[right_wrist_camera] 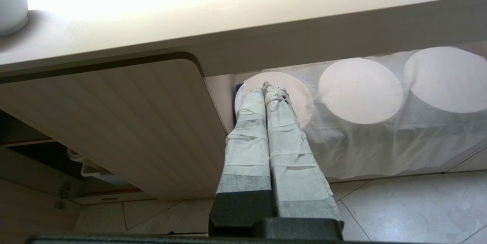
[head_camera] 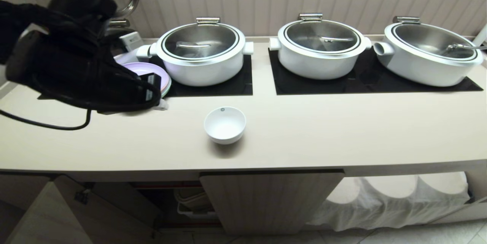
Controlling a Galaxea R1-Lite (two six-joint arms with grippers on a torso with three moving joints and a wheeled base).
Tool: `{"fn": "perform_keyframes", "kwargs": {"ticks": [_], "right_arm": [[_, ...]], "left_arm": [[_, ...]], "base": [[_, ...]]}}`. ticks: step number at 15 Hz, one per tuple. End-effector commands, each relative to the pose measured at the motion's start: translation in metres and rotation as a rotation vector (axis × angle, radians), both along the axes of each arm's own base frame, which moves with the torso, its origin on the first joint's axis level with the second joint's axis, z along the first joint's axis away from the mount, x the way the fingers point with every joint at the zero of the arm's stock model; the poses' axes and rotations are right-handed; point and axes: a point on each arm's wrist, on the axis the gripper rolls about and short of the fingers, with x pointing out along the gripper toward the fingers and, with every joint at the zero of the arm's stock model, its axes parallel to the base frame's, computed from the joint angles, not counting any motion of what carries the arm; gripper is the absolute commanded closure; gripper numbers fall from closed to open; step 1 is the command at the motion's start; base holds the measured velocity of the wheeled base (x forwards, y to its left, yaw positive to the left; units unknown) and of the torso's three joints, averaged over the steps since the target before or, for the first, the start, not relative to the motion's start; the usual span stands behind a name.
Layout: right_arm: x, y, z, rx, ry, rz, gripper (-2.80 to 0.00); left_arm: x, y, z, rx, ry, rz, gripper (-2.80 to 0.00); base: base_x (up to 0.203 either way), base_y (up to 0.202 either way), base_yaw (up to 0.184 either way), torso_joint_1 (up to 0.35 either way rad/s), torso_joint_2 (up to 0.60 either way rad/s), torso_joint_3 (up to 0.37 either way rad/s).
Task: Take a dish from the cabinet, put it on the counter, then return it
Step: Pick up the bowl from the table
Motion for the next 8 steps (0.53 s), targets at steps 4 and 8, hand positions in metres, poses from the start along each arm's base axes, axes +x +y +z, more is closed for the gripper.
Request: {"fn": "perform_keyframes", "kwargs": {"ticks": [4, 8], "right_arm": [[0.0, 0.0, 0.0, 0.001, 0.0, 0.0, 0.0], [0.0, 0.0, 0.0, 0.001, 0.0, 0.0, 0.0]], "left_arm": [[0.058, -0.036, -0.027, 0.048, 0.069, 0.008, 0.0], [0.074, -0.055, -0.036, 0.081, 0.099, 0.019, 0.0]], "base": [[0.0, 0.0, 0.0, 0.007, 0.0, 0.001], [0.0, 0.0, 0.0, 0.0, 0.0, 0.0]]}}
